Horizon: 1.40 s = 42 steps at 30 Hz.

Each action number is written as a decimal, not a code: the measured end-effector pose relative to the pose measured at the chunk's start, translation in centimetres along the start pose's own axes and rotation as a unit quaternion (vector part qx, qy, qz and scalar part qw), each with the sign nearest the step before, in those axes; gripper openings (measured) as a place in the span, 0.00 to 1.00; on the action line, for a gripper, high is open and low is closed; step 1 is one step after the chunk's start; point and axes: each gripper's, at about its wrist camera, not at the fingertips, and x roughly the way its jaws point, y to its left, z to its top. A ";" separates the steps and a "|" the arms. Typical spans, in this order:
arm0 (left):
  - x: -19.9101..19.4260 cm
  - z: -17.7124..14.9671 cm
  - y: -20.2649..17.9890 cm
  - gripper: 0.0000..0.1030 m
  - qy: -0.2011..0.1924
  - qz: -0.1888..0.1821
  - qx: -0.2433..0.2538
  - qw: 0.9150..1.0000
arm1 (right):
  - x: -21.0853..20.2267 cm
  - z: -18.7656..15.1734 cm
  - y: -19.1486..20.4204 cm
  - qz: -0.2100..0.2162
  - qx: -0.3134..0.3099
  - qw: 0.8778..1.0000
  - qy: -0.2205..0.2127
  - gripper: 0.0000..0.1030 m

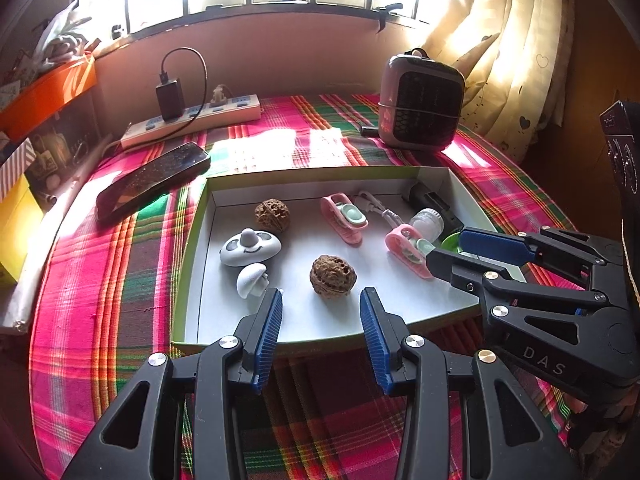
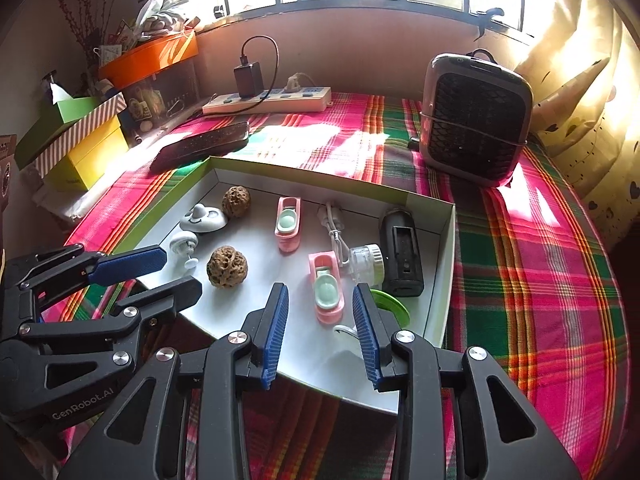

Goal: Organize objects

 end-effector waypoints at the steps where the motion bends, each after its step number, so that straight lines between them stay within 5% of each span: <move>1: -0.3 -0.1 0.1 0.38 -0.003 0.003 -0.003 1.000 | -0.3 -0.1 0.1 0.000 0.002 1.000 -0.003 0.42; 16: -3.6 -3.4 0.2 0.38 -0.011 0.016 -0.022 1.000 | -4.4 -3.2 2.1 -0.012 0.007 1.000 -0.020 0.46; 31: -2.7 -7.8 0.0 0.38 0.030 0.040 -0.028 0.998 | -3.8 -8.0 1.9 -0.029 0.034 0.999 0.017 0.48; 42: -2.9 -9.0 -0.9 0.39 0.018 0.060 -0.034 0.997 | -4.0 -9.8 1.5 -0.051 0.041 0.998 0.020 0.56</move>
